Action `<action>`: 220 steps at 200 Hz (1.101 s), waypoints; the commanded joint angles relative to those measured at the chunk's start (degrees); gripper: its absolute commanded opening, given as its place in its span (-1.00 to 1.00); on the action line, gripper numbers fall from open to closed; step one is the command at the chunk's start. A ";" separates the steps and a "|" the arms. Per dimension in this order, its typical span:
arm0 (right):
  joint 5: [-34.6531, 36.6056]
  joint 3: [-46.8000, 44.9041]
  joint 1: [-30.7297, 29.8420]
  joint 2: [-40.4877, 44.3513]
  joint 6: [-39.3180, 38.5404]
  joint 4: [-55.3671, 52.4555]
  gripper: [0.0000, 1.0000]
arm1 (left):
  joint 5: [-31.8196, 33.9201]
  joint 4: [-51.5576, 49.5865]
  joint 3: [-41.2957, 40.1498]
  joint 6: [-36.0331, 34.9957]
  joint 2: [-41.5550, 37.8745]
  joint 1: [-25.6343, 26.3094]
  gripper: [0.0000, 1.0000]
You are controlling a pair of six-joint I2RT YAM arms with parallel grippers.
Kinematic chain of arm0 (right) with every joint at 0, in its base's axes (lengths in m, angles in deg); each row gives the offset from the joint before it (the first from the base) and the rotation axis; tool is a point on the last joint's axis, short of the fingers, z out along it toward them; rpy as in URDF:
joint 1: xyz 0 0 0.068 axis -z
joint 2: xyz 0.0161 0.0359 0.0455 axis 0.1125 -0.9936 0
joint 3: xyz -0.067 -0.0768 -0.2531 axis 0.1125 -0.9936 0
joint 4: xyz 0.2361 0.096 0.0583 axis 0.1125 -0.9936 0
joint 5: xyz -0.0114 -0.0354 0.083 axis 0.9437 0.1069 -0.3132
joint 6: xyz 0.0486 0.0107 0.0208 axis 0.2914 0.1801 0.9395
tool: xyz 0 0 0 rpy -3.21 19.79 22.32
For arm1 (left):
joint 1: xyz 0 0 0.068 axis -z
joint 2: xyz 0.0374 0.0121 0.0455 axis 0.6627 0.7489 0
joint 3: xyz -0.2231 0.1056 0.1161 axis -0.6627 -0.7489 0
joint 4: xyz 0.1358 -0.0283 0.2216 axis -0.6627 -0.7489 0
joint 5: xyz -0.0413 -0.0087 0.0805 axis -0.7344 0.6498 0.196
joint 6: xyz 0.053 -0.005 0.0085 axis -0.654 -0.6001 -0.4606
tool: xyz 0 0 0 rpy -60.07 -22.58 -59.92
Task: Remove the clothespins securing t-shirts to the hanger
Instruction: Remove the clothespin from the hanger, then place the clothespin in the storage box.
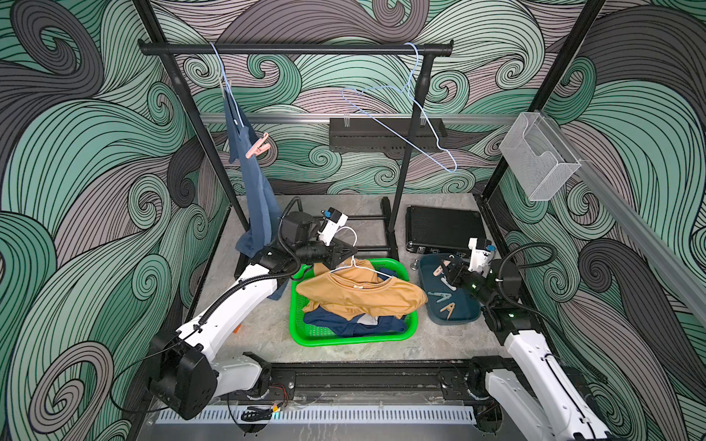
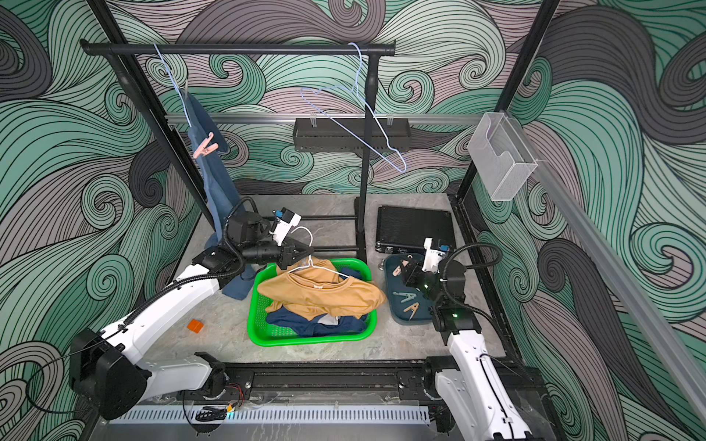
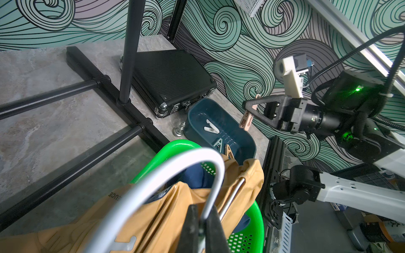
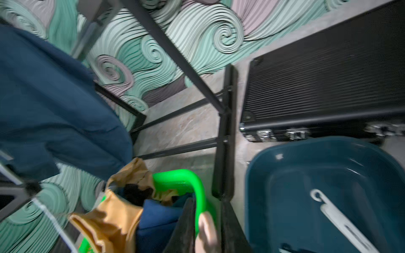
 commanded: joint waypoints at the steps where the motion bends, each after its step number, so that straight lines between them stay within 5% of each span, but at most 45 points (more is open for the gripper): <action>1: 8.82 -2.92 0.55 -0.58 -1.92 -4.23 -0.64 | -0.54 1.65 2.64 0.48 -0.79 -0.46 -1.00; 134: 11.40 -1.65 0.74 -21.05 0.34 -0.85 -0.29 | -0.62 2.03 2.61 0.16 -0.87 -0.46 -1.00; 195: 12.17 -1.91 0.74 -19.85 -0.07 -1.98 0.19 | -0.54 1.78 2.55 -0.13 -0.86 -0.46 -1.00; 220: 11.57 -1.60 0.74 -17.57 -0.93 -3.55 0.23 | -0.37 1.62 2.81 -0.18 -0.97 -0.46 -1.00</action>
